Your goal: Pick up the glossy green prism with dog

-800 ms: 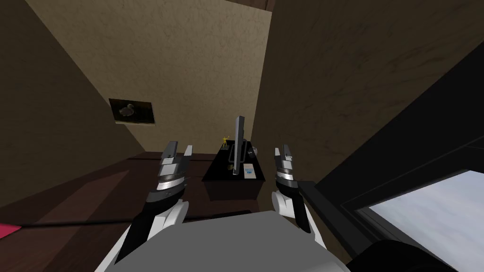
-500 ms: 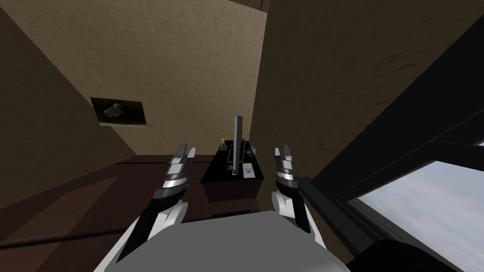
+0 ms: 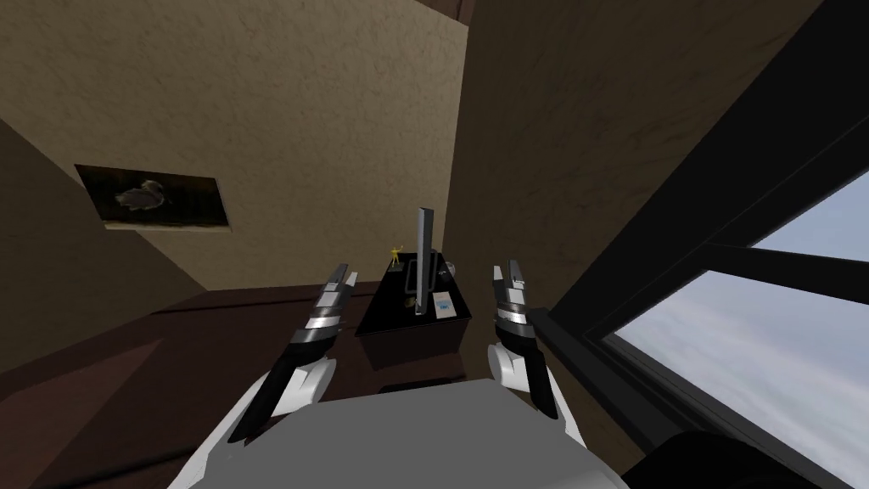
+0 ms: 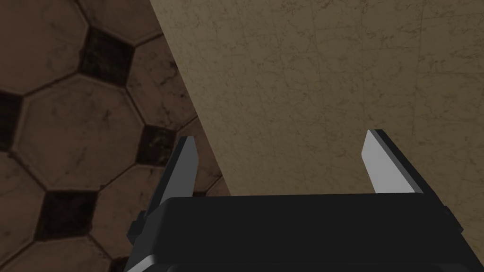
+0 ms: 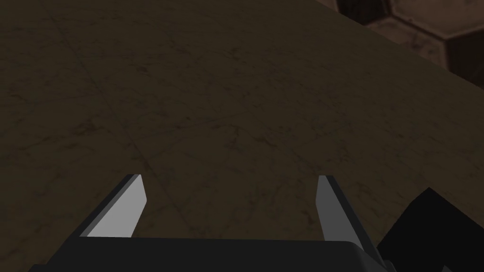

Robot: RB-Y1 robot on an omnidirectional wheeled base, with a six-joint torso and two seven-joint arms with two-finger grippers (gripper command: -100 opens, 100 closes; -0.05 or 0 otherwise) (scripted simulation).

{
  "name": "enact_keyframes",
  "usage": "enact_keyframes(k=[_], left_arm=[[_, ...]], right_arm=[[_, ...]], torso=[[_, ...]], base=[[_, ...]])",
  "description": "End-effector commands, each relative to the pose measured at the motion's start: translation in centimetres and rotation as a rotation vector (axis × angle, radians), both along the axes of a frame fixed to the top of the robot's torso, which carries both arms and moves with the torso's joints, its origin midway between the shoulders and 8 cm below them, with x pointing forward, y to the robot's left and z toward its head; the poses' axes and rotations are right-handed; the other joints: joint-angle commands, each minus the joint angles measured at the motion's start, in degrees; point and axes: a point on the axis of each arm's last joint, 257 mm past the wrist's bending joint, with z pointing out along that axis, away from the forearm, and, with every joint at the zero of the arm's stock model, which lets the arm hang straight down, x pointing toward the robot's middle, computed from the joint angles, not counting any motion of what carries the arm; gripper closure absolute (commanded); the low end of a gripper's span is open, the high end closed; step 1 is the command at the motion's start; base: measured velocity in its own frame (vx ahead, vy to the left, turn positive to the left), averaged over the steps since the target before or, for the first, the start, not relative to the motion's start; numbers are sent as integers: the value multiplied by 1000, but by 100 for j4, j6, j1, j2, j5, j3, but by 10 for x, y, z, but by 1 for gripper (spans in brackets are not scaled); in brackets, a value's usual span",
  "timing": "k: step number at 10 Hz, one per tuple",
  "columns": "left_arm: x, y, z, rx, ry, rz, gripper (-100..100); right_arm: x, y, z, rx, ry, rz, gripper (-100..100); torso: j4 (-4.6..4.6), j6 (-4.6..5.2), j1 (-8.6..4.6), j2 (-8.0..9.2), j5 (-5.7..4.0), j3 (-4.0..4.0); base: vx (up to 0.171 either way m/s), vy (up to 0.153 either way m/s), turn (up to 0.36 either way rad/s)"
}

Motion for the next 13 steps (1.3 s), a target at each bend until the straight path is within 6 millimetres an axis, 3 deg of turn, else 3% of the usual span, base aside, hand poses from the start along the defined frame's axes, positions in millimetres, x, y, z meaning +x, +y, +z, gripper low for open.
enact_keyframes(k=[1,8,13], left_arm=[[11,6,-13,-8,44,1,-100],[60,48,-90,-78,274,31,-100],[80,80,-149,-134,431,72,-100]], right_arm=[[0,0,0,0,0,0,0],[0,0,0,0,0,0,0],[0,0,0,0,0,0,0]], torso=[[0,0,0,0,0,0],[0,-5,-9,-2,-1,-1],[0,-2,-9,0,-2,0]], base=[[-4,64,-90],[2,51,-149],[-5,52,-143]])
